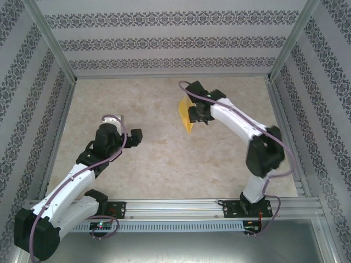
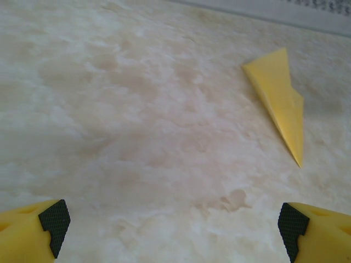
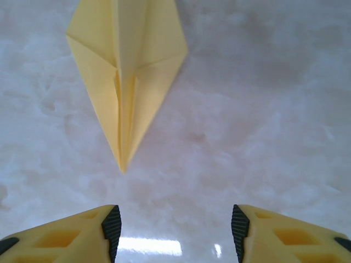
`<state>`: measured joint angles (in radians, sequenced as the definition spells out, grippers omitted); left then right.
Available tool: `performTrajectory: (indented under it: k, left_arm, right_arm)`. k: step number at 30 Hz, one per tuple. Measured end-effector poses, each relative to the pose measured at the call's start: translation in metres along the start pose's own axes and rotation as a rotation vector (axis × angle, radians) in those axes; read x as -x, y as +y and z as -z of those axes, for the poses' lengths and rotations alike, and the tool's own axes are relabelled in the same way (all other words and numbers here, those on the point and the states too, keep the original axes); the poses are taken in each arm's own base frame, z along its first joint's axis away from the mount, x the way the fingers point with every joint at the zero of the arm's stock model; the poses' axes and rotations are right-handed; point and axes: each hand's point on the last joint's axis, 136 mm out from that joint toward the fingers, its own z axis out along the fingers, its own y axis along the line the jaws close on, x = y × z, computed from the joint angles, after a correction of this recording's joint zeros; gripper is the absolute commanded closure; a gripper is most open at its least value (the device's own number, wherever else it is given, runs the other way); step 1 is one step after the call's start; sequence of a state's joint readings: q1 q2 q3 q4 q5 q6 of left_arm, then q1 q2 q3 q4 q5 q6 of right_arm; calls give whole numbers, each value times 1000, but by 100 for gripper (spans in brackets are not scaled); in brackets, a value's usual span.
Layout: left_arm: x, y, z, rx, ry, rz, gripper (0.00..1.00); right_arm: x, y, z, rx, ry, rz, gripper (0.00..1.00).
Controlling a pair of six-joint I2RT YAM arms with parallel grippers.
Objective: Fold a paper plane with a square sheet of paper (fold left side to right side)
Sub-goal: Reset both arms
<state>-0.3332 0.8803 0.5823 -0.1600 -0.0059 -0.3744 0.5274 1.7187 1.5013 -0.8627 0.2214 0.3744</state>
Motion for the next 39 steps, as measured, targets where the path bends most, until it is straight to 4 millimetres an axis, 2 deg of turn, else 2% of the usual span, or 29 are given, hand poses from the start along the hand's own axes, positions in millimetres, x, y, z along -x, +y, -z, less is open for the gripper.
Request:
performTrajectory:
  k: [3, 6, 7, 10, 15, 18, 21, 24, 30, 34, 37, 39]
  left_arm:
    - [11, 17, 1, 80, -44, 14, 0]
    - [22, 34, 3, 168, -98, 11, 0]
    - [26, 39, 4, 199, -121, 4, 0]
    - [34, 56, 6, 287, -189, -29, 0]
    - [15, 90, 1, 419, -191, -92, 0]
    - [5, 106, -3, 474, -180, -127, 0]
    - [-2, 116, -8, 499, -174, -162, 0]
    - [-9, 124, -16, 503, -167, -192, 0]
    - [-19, 129, -37, 450, -152, -232, 0]
    - [-21, 129, -53, 396, -151, -250, 0]
    - [-21, 130, -61, 365, -154, -249, 0]
    - [-21, 131, -66, 343, -148, -242, 0]
  right_arm:
    - [-8, -26, 37, 25, -134, -12, 23]
    - [-20, -63, 50, 5, -246, -52, 8]
    - [-26, -77, 48, -10, -267, -71, 3]
    - [-48, -113, 28, -64, -289, -122, 2]
    - [-83, -160, -14, -129, -276, -225, 2]
    - [-91, -179, -32, -146, -296, -278, 2]
    - [-91, -187, -50, -145, -324, -300, 2]
    - [-85, -184, -66, -120, -347, -295, 2]
    - [-52, -179, -60, -64, -547, -271, 2]
    - [-32, -176, -49, -48, -653, -222, 2]
    - [-28, -174, -49, -42, -730, -193, 2]
    - [-32, -173, -62, -34, -729, -179, 2]
